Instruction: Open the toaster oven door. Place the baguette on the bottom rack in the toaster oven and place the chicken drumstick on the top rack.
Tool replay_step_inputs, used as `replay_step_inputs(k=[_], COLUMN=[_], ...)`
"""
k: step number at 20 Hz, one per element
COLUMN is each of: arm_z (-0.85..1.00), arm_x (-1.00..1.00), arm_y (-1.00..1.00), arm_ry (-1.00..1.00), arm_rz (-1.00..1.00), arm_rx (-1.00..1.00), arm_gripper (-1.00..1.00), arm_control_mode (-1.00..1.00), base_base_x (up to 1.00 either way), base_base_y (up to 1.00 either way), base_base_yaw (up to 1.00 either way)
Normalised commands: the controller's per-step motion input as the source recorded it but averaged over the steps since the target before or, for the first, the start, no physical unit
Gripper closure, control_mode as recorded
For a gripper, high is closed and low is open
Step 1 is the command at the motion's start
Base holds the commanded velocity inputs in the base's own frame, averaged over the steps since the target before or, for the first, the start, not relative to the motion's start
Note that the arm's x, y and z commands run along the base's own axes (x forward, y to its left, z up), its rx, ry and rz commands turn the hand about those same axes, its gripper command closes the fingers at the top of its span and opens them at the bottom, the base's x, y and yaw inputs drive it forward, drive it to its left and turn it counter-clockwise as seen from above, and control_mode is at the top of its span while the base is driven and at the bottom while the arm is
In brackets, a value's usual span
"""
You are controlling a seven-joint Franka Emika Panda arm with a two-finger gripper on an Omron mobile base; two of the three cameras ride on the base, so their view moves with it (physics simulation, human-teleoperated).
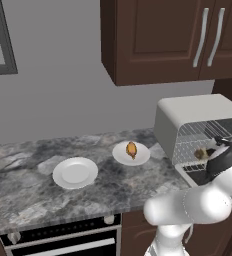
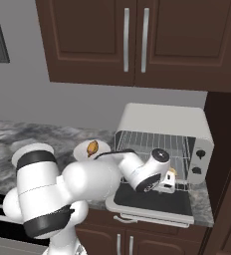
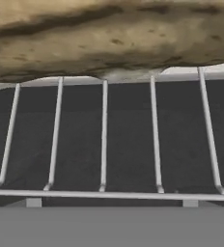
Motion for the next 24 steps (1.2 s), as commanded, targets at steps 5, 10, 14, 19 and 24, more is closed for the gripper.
replay_step_inputs(k=[5,10,14,19,24], arm_z=[0.0,0.0,0.0,0.06,0.12], arm_x=[0.23,0.28,0.3,0.2,0.14], arm_y=[0.1,0.0,0.0,-0.01,0.0], arm_ry=[-0.02,0.0,0.0,-0.05,-0.11], arm_rz=[-0.01,0.0,0.0,0.0,0.0], arm_rx=[0.0,0.0,0.0,0.0,0.0], arm_gripper=[-1.0,-1.0,-1.0,-1.0,-1.0], arm_control_mode=[-1.0,-1.0,-1.0,-1.0,-1.0], base_base_x=[0.0,0.0,0.0,0.0,0.0], base_base_y=[0.0,0.0,0.0,0.0,0.0], base_base_yaw=[0.0,0.0,0.0,0.0,0.0])
